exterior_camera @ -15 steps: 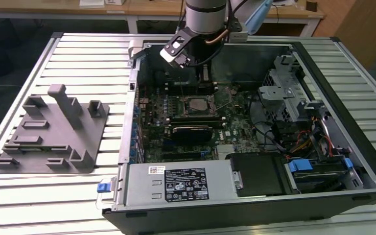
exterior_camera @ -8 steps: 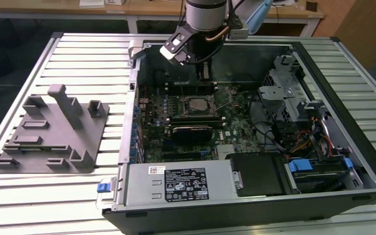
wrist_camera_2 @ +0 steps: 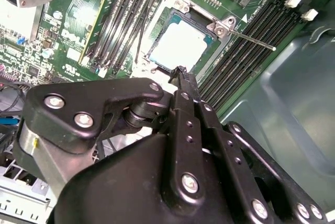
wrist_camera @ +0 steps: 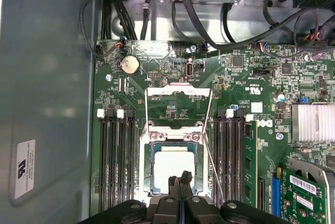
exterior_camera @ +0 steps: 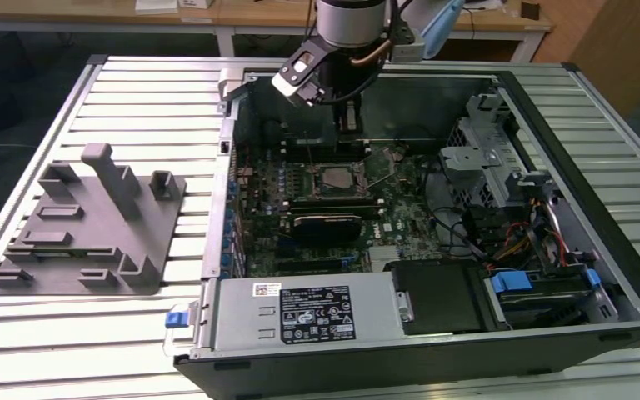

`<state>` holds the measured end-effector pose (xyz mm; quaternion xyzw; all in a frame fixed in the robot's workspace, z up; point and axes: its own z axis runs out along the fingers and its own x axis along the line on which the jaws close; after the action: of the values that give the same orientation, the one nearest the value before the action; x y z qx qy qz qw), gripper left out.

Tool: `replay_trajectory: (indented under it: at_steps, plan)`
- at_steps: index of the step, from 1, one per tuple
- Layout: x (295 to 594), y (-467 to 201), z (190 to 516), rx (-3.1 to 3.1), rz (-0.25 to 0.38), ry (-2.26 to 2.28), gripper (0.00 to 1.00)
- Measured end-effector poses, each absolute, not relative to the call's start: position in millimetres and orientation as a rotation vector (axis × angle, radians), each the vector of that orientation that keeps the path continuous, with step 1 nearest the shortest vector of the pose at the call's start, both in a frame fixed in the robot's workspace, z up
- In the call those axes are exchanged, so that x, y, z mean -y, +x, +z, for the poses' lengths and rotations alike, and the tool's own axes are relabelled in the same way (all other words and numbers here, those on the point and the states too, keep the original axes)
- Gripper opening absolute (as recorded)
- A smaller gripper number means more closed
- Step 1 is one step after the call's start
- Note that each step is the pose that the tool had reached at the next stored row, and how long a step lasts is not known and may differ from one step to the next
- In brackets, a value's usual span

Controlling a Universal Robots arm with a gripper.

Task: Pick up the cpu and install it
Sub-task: 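Close the cpu cover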

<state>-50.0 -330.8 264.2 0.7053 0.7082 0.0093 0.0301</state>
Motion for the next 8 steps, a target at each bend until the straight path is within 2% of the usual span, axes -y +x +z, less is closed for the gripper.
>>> replay_trajectory:
  at_steps: [8]
  plan:
    - [330.8, -48.9, 264.7, -2.183, 0.028, 2.174, 0.11]
